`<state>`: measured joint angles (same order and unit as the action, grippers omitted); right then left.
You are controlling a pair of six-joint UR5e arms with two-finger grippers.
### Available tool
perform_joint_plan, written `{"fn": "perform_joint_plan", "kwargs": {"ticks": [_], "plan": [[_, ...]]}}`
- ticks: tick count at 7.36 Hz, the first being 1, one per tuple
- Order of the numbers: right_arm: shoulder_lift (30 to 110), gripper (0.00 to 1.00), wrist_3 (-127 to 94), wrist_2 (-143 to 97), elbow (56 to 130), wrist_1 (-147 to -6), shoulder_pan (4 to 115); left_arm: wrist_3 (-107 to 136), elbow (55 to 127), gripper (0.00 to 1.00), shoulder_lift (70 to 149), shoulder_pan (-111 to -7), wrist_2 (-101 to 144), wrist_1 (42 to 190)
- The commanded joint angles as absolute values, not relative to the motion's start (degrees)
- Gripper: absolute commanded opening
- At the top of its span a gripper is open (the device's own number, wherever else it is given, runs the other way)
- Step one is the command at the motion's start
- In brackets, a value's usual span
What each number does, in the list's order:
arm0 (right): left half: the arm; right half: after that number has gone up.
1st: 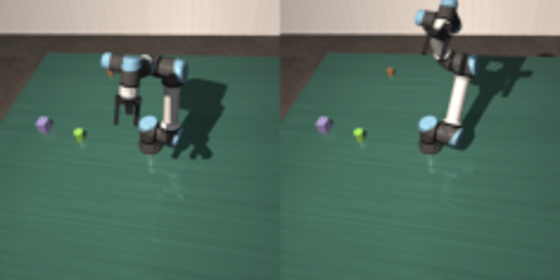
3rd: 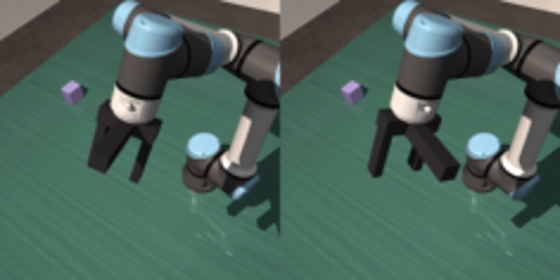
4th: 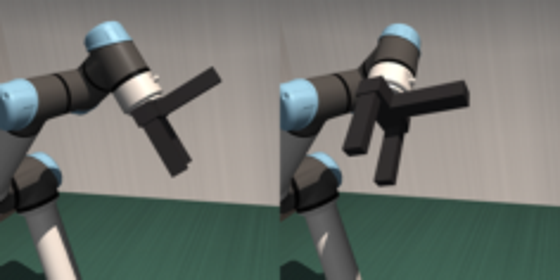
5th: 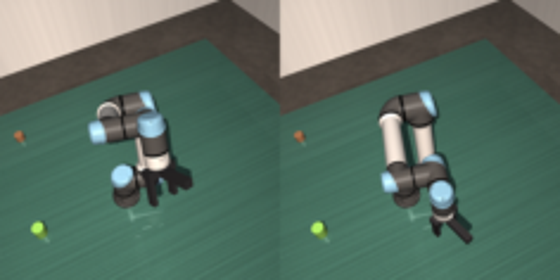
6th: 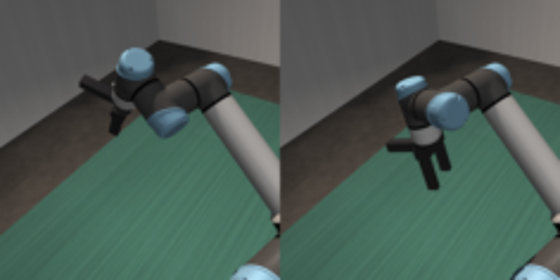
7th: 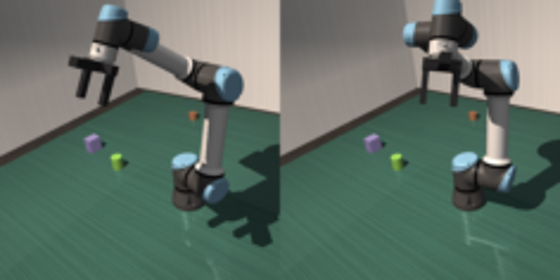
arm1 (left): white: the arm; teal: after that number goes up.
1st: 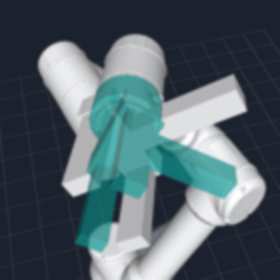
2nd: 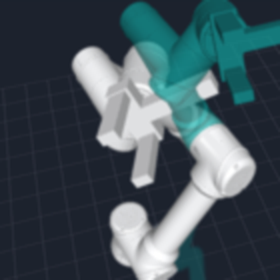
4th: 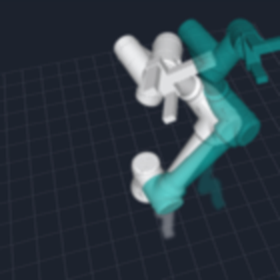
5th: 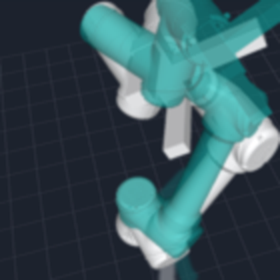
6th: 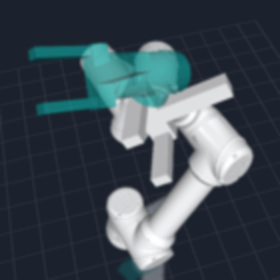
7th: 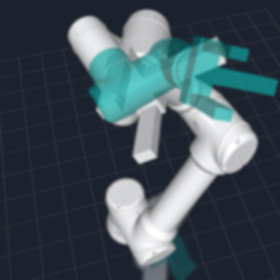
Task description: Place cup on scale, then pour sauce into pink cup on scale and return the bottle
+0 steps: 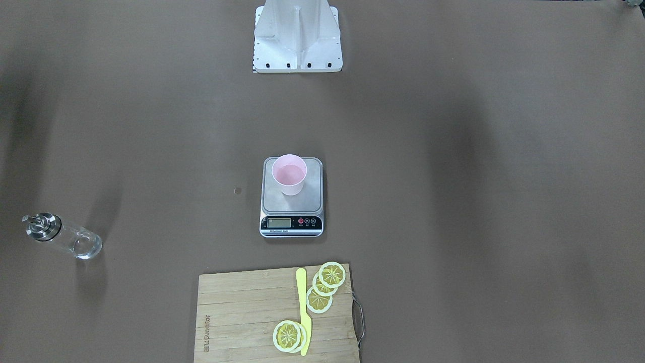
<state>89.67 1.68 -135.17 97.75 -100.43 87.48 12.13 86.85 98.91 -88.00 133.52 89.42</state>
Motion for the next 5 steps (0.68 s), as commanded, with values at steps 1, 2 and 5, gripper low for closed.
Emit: {"fn": "perform_joint_plan", "kwargs": {"ticks": [1,2,5], "plan": [[90.87,1.00,1.50,-135.18,97.91,-100.29,87.54,12.13,86.84,0.99,98.96,-87.98,133.59,89.21],[91.05,1.00,1.32,-135.52,98.26,-100.20,87.54,12.04,86.84,0.98,98.88,-87.98,133.59,89.21],[90.97,1.00,1.32,-135.53,98.35,-100.11,87.54,12.13,86.92,0.98,98.88,-87.98,133.59,89.21]]}}
